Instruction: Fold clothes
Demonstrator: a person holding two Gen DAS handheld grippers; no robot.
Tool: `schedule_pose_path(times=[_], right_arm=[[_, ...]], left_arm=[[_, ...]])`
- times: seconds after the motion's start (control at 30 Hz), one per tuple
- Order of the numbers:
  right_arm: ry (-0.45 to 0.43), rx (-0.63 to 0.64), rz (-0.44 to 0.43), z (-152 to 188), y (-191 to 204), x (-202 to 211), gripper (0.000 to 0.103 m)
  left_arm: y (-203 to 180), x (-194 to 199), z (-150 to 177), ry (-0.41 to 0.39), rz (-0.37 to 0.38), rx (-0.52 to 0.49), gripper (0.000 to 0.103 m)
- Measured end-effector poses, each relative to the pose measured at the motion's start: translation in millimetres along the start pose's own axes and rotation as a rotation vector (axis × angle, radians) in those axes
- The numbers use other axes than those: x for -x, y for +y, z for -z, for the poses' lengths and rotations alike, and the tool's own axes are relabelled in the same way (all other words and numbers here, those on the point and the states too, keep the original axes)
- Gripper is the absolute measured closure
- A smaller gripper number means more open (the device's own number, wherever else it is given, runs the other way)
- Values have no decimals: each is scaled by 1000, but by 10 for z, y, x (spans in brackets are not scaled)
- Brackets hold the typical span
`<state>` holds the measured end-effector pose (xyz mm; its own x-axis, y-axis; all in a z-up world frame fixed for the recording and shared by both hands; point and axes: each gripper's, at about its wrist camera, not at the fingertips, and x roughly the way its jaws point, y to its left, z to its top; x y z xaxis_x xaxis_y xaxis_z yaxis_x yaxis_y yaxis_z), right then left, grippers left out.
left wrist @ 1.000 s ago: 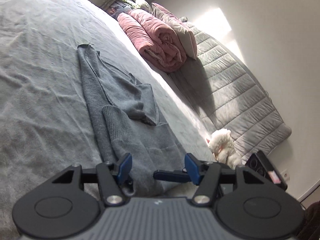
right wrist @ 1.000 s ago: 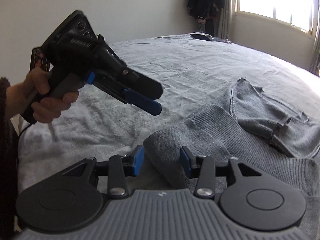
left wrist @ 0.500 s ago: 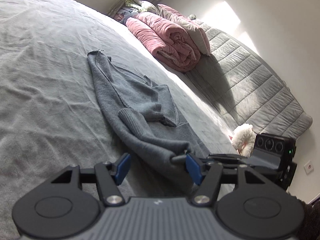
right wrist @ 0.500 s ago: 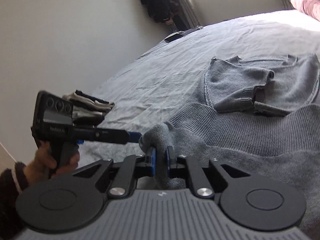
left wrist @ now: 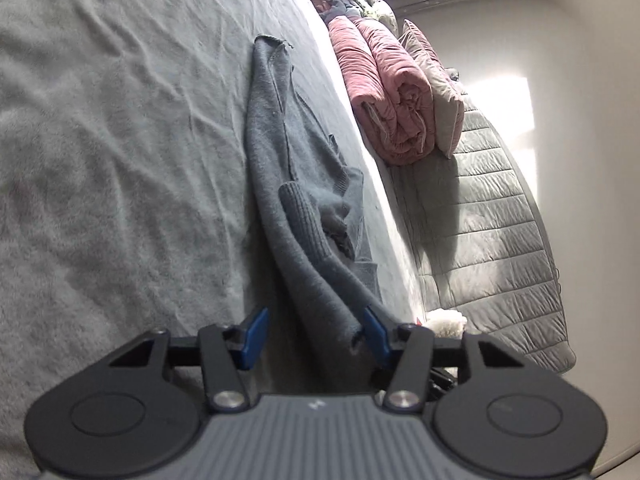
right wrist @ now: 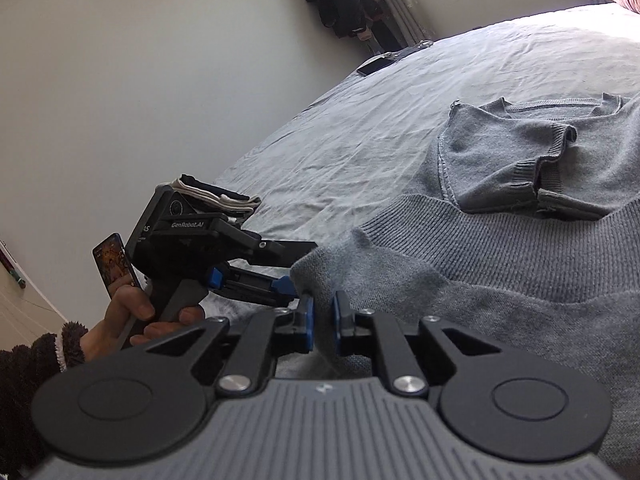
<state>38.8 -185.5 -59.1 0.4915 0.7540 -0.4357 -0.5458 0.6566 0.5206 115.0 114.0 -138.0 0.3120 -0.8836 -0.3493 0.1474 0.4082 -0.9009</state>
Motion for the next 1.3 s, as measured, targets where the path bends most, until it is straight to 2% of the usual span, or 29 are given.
schedule_pose_path(times=[0.03,0.07,0.1,0.13,0.17,0.2,0.3,0.33,0.37,0.4,0.5,0.53,0.6,0.67,0.73,0.9,0.93,1.1,1.17,1.2,1.3], right_arm=[[5,9,1,7,11,-9,91],[10,18,2,13,16,-28,91],[17,28,2,18,26,-42,91],[24,38,3,26,38,-57,91],[33,45,1,29,43,-81,92],[42,50,-7,36,52,-102,93],[74,81,-6,60,137,-156,92],[82,92,-3,68,163,-169,90],[84,97,1,72,175,-168,84],[85,100,7,73,179,-160,84],[58,105,39,56,158,-67,84],[44,104,62,47,141,-20,83],[11,102,120,29,93,80,79],[-16,98,179,21,35,166,71],[-31,90,244,32,-38,236,70],[-32,50,392,99,-303,418,70],[-30,35,414,118,-373,479,70],[-49,-36,521,188,-660,898,70],[-61,-70,510,190,-692,1046,69],[-64,-86,498,187,-703,1111,68],[-61,-125,492,193,-720,1243,56]], left_arm=[[-18,-4,7,2,1,2,54],[-58,-16,9,8,-35,-17,56],[-103,-29,11,15,-79,-42,69],[-163,-50,25,30,-159,-85,85],[-225,-73,43,48,-248,-133,91],[-275,-67,54,58,-294,-170,98],[-412,-26,82,81,-399,-272,96],[-437,14,76,77,-419,-285,96],[-457,60,68,69,-434,-292,96],[-476,106,59,61,-449,-300,96],[-473,312,23,-17,-424,-295,88],[-491,334,24,-36,-391,-301,82],[-536,358,32,-69,-316,-316,80],[-560,270,83,-47,-306,-344,76],[-581,171,138,-19,-302,-373,67],[-635,-78,277,53,-293,-446,63],[-590,-91,295,62,-322,-444,63],[-469,162,185,29,-339,-335,63],[-425,240,150,23,-317,-280,58],[-401,263,135,27,-303,-246,50],[-329,301,103,44,-255,-152,38]])
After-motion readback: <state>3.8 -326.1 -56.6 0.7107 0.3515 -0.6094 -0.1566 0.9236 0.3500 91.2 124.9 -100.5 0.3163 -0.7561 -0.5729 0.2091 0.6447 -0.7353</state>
